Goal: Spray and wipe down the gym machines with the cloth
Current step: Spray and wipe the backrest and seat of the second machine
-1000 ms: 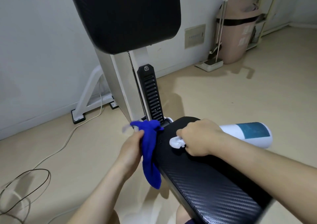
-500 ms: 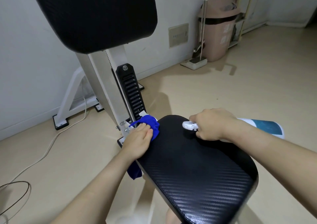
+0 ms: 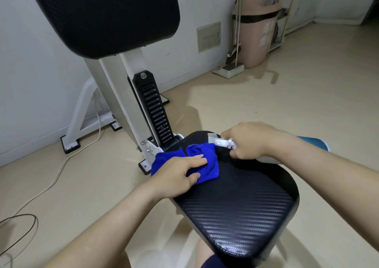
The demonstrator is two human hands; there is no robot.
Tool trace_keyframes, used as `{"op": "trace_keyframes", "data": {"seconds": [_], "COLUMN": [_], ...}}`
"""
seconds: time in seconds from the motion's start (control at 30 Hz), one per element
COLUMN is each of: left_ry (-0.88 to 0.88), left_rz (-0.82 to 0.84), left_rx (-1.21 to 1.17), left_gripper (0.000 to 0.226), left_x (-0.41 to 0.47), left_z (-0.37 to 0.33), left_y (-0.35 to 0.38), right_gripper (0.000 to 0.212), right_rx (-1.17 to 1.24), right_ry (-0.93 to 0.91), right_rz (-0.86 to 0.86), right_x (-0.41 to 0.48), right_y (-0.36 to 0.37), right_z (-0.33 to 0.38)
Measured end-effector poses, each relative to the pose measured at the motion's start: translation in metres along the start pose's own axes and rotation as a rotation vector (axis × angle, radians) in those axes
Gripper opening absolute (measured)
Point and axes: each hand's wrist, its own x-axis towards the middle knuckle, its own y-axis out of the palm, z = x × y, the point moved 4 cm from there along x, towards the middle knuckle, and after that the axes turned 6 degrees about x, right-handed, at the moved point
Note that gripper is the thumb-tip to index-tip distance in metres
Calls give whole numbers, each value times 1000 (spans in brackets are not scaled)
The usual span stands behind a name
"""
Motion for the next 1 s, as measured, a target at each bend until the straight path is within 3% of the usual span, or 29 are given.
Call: {"op": "trace_keyframes", "data": {"seconds": [0.13, 0.23, 0.33, 0.4, 0.47, 0.53, 0.7, 0.77, 0.93, 1.0], "left_ry": [215, 102, -31, -26, 51, 125, 317, 242, -219, -236], "left_rz": [-40, 31, 24, 19, 72, 118, 96, 92, 19, 24], "left_rx": [227, 279, 240, 214, 221, 222, 228, 217, 208, 204], "left_gripper": [43, 53, 30, 26, 39, 48, 51, 51, 52, 51], "left_x": [16, 60, 102, 115, 105, 85, 27, 34, 71, 72], "left_z": [-8, 13, 24, 14, -5, -34, -74, -47, 24, 20], "left_y": [1, 7, 7, 10, 18, 24, 36, 29, 1, 2], "right_gripper": [11, 11, 9, 12, 4, 10, 11, 10, 9, 6], "right_rx": [70, 70, 63, 103, 186, 278, 330, 327, 262, 248], "right_ry": [40, 73, 114, 164, 212, 236, 205, 190, 195, 196], "right_rz": [-50, -53, -36, -20, -27, -46, -70, -61, -78, -78], "right_x": [-2, -4, -12, -22, -30, -34, -32, -33, -49, -60], "right_y": [-6, -3, 0, 2, 4, 6, 10, 10, 14, 15], "right_z": [-8, -14, -20, -32, -44, -55, -62, -61, -60, -57]}}
